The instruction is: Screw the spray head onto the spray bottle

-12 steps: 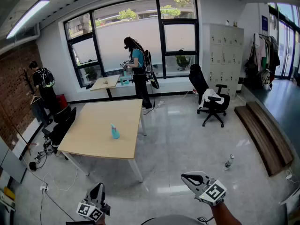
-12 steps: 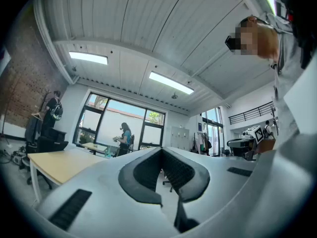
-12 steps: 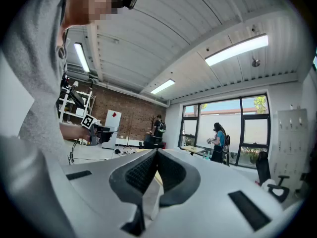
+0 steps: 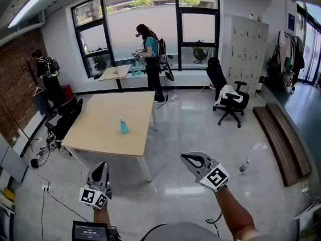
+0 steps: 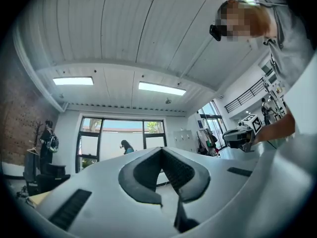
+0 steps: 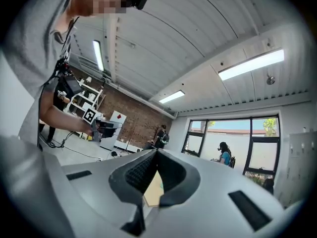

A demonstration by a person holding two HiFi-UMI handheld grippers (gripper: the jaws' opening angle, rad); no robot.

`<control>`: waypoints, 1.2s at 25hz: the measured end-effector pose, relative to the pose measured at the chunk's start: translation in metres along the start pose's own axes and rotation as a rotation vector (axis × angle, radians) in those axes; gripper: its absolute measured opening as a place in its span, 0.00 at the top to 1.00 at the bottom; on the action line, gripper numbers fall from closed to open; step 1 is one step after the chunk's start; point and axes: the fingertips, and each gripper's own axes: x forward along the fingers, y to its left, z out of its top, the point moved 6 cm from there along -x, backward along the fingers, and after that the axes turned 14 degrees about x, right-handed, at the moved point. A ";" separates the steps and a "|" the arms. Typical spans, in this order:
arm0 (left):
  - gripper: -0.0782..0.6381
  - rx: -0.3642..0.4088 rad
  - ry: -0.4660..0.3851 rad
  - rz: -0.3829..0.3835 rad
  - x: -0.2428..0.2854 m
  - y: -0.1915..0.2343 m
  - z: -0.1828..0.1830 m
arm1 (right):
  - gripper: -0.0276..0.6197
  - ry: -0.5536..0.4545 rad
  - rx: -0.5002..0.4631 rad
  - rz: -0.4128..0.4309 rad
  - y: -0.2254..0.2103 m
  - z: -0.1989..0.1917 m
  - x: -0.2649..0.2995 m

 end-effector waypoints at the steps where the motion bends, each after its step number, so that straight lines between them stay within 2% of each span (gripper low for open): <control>1: 0.89 0.011 -0.002 -0.005 0.004 0.001 0.002 | 0.95 -0.002 0.002 0.005 -0.001 0.002 0.004; 6: 0.89 -0.003 -0.010 -0.003 0.011 0.015 -0.002 | 0.95 0.003 0.022 0.020 -0.002 -0.005 0.026; 11: 0.89 -0.016 -0.006 -0.007 0.018 0.037 -0.013 | 0.95 -0.006 0.130 0.046 -0.003 -0.009 0.050; 20: 0.89 -0.035 -0.030 -0.061 0.038 0.078 -0.040 | 0.95 -0.026 0.212 0.054 0.005 -0.018 0.112; 25: 0.89 -0.054 -0.025 -0.078 0.055 0.092 -0.055 | 0.94 -0.014 0.235 0.087 -0.001 -0.023 0.143; 28: 0.89 -0.072 -0.014 -0.074 0.070 0.103 -0.072 | 0.92 -0.010 0.248 0.109 -0.013 -0.030 0.168; 30: 0.89 -0.090 -0.004 -0.070 0.081 0.107 -0.085 | 0.83 0.003 0.260 0.127 -0.024 -0.039 0.186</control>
